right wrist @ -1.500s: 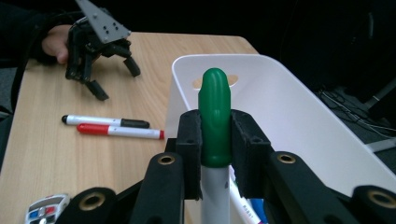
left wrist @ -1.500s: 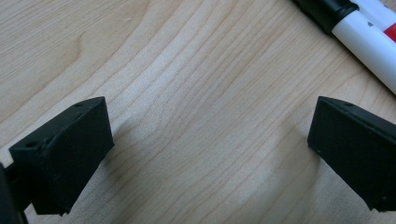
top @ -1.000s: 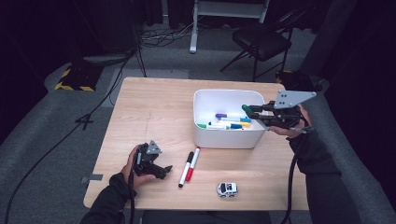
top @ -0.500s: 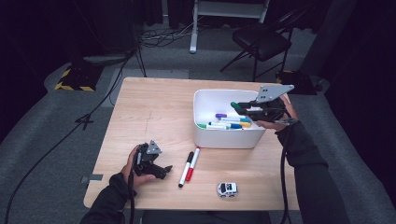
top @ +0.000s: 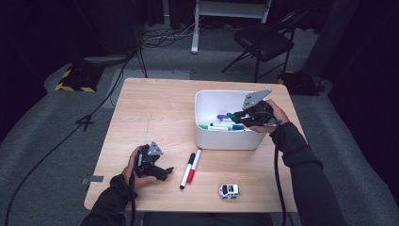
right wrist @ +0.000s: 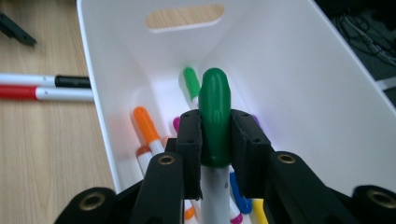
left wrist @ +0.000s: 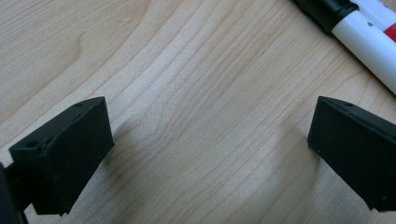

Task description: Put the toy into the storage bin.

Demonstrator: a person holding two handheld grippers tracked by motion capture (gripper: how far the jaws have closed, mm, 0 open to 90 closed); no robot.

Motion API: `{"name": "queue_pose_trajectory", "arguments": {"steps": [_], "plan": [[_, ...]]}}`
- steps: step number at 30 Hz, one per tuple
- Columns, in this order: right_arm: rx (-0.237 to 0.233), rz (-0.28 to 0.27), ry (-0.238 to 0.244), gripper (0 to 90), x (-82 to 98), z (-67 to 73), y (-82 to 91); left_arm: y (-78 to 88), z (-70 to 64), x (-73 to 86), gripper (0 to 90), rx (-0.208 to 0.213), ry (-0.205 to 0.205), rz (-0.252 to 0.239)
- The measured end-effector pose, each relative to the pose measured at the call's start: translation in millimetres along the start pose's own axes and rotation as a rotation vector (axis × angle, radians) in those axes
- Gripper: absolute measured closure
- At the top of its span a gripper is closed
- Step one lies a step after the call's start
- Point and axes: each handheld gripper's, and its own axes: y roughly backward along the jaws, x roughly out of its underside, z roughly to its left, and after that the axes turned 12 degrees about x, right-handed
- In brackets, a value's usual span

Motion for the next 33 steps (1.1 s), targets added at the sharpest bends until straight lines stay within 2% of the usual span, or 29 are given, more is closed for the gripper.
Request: {"name": "queue_pose_trajectory", "arguments": {"steps": [5, 9, 14, 21, 23, 26, 28, 30, 33], "plan": [[-0.004, 0.06, 0.001, 74.8, 9.0, -1.3, -2.0, 0.0, 0.1, -0.1, 0.2, 0.0, 0.0, 0.001], [0.004, 0.085, -0.003, 74.7, 15.0, -3.2, 1.4, 0.0, 0.1, -0.1, 0.2, 0.0, -0.001, 0.0], [0.021, 0.09, -0.048, 73.2, 19.3, -3.3, 6.1, 0.0, 0.1, -0.1, 0.2, 0.0, 0.0, 0.001], [0.031, -0.018, -0.076, 64.4, 19.0, 6.9, 16.8, 0.0, 0.0, 0.0, 0.2, -0.001, -0.001, 0.001], [0.019, -0.089, -0.1, 63.5, 18.1, 12.0, 24.0, 0.1, -0.2, 0.0, 0.2, 0.002, 0.001, 0.0], [-0.009, -0.173, -0.102, 61.6, 17.5, 23.5, 32.8, 0.1, -0.3, 0.0, 0.2, 0.001, 0.001, 0.0], [-0.023, -0.2, -0.096, 60.9, 17.9, 32.5, 36.2, -0.7, -1.5, 0.2, 0.2, 0.007, 0.017, -0.002], [-0.036, -0.227, -0.086, 59.9, 19.2, 42.3, 38.6, -0.8, -2.6, 0.1, 0.4, -0.008, 0.012, -0.003], [-0.065, -0.253, -0.09, 58.7, 22.8, 55.1, 38.9, -1.2, -3.9, -0.7, 0.5, 0.001, 0.006, 0.003]]}}
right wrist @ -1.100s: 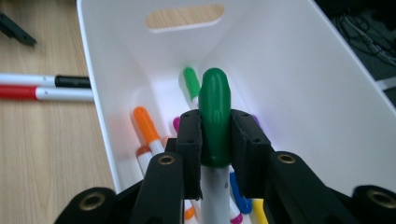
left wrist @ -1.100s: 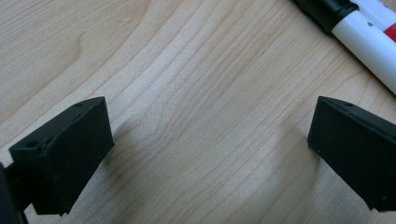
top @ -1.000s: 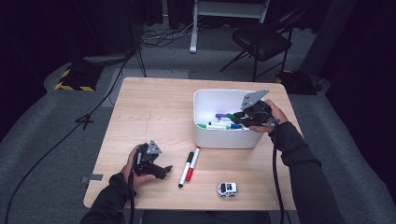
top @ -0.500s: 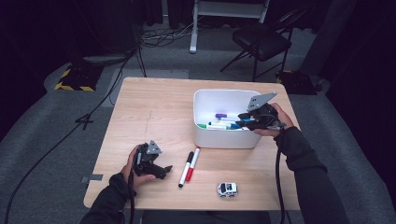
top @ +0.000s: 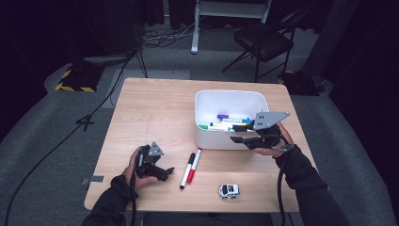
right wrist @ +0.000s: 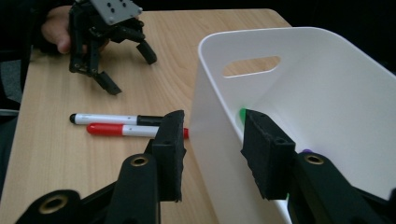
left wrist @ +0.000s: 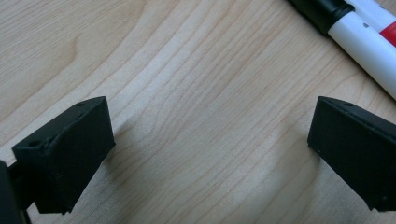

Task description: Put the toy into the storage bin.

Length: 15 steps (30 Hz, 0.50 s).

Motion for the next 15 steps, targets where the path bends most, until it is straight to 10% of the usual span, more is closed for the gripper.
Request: {"name": "queue_pose_trajectory", "arguments": {"steps": [15], "plan": [[-0.044, 0.081, -0.023, 55.1, 58.0, 31.8, -13.9, -12.1, -22.5, -7.9, 0.5, 0.084, -0.09, 0.024]]}}
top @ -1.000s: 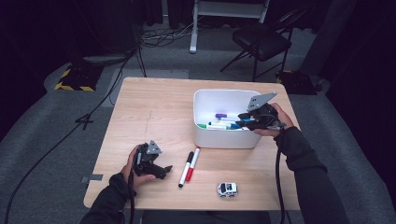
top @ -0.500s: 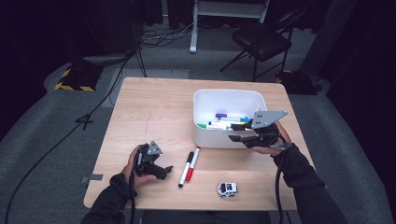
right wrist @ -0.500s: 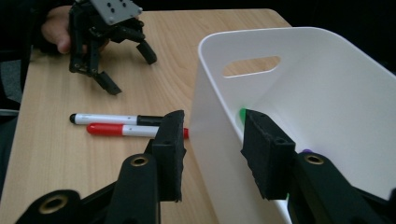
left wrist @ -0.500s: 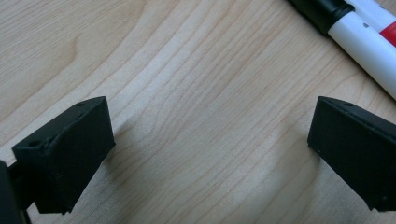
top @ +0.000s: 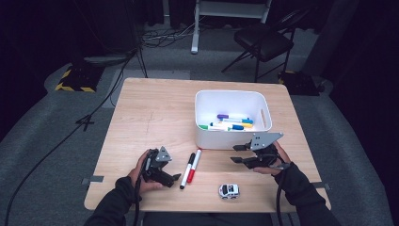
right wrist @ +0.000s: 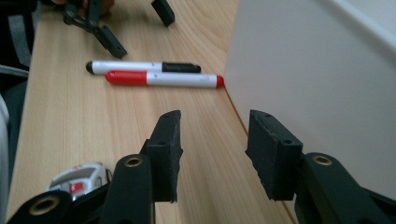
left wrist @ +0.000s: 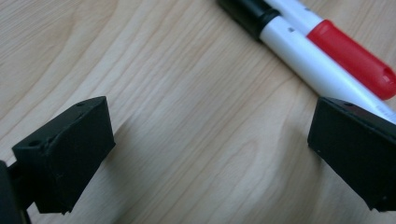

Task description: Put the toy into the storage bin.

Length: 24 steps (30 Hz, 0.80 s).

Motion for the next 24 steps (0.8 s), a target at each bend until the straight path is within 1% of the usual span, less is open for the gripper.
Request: {"name": "queue_pose_trajectory", "arguments": {"steps": [1, 2, 3, 4, 6, 8, 9, 11, 12, 13, 14, 15, 16, 17, 18, 19, 20, 24], "plan": [[0.0, 0.003, -0.003, 55.1, 3.3, 0.3, -0.5, -2.2, -1.9, -1.2, 0.5, 0.008, 0.008, -0.005], [-0.001, 0.012, -0.008, 55.1, 7.0, 0.8, -0.7, -3.0, -3.2, -2.3, 0.5, 0.008, 0.008, 0.002], [0.0, 0.016, -0.007, 55.1, 9.6, 0.7, -1.0, -4.9, -4.2, -4.4, 0.5, 0.01, -0.008, 0.002], [0.004, 0.021, -0.017, 55.1, 13.2, 1.1, -1.5, -7.0, -5.5, -6.1, 0.5, 0.016, -0.008, 0.001], [0.003, 0.029, -0.03, 55.1, 17.2, 1.9, -1.9, -9.1, -7.6, -8.5, 0.4, 0.013, -0.006, 0.006], [0.001, 0.04, -0.031, 55.0, 19.5, 3.3, -3.5, -11.7, -9.2, -10.8, 0.4, 0.014, -0.007, 0.001], [-0.005, 0.034, -0.025, 55.0, 20.2, 3.4, -5.0, -13.0, -9.5, -12.5, 0.5, 0.017, -0.012, 0.006], [-0.01, 0.045, -0.032, 54.9, 20.7, 5.1, -6.6, -14.3, -10.5, -13.4, 0.4, 0.012, -0.004, 0.003], [-0.018, 0.052, -0.025, 54.8, 20.7, 7.4, -10.9, -18.7, -12.2, -18.0, 0.5, 0.02, -0.009, 0.003], [-0.021, 0.052, -0.02, 54.8, 20.3, 8.3, -13.1, -19.8, -14.3, -19.4, 0.5, 0.009, 0.009, 0.011], [-0.026, 0.055, -0.023, 54.6, 19.7, 9.8, -15.2, -21.6, -14.7, -20.8, 0.4, 0.023, 0.008, 0.006], [-0.027, 0.061, -0.015, 54.3, 19.1, 10.6, -16.6, -23.3, -14.3, -23.0, 0.5, 0.013, -0.01, 0.003], [-0.036, 0.06, -0.005, 54.3, 18.1, 12.1, -19.3, -24.5, -14.0, -24.0, 0.5, 0.023, -0.016, 0.001], [-0.04, 0.062, -0.009, 54.3, 17.4, 13.7, -20.7, -25.2, -14.7, -25.1, 0.5, 0.019, -0.011, 0.006], [-0.041, 0.068, -0.003, 53.9, 16.4, 15.4, -22.8, -26.2, -14.9, -25.8, 0.5, 0.018, -0.017, 0.001], [-0.042, 0.069, 0.0, 53.8, 15.8, 16.6, -24.8, -27.2, -15.9, -26.7, 0.5, 0.025, -0.011, 0.006], [-0.053, 0.073, -0.003, 53.6, 14.9, 18.5, -27.5, -27.3, -15.8, -27.4, 0.5, 0.025, -0.02, 0.007], [-0.075, 0.086, 0.008, 52.8, 13.6, 24.6, -36.4, -27.3, -15.5, -27.0, 0.5, 0.034, -0.021, 0.005]]}}
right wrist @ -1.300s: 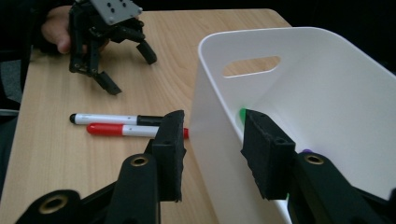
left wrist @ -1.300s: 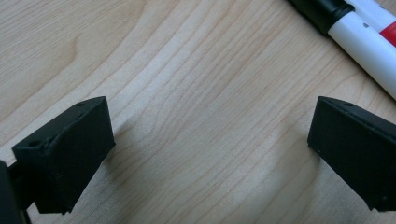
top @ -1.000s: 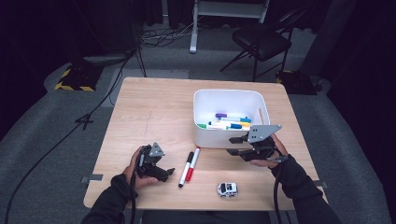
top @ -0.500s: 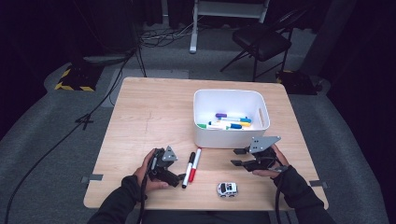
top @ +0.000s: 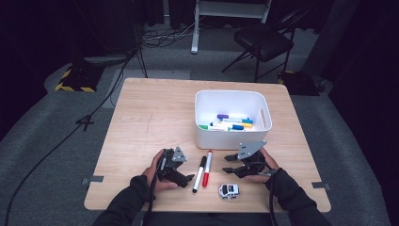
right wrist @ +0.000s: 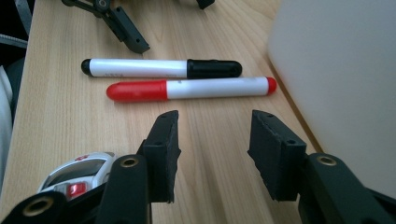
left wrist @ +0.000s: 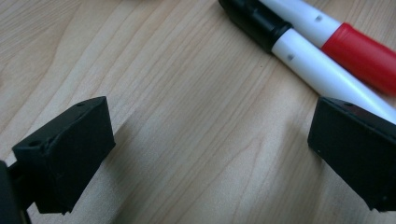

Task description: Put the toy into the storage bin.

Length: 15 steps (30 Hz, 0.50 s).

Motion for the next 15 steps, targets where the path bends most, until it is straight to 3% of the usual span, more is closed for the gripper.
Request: {"name": "queue_pose_trajectory", "arguments": {"steps": [9, 15], "plan": [[-0.048, 0.01, 0.003, 47.9, -1.5, 11.8, -14.7, 2.7, 1.1, 2.3, 0.5, 0.013, -0.005, 0.012], [-0.047, 0.016, -0.076, 43.5, 1.6, 16.8, -21.7, 2.7, 1.1, 2.3, 0.5, 0.012, -0.006, 0.012]]}}
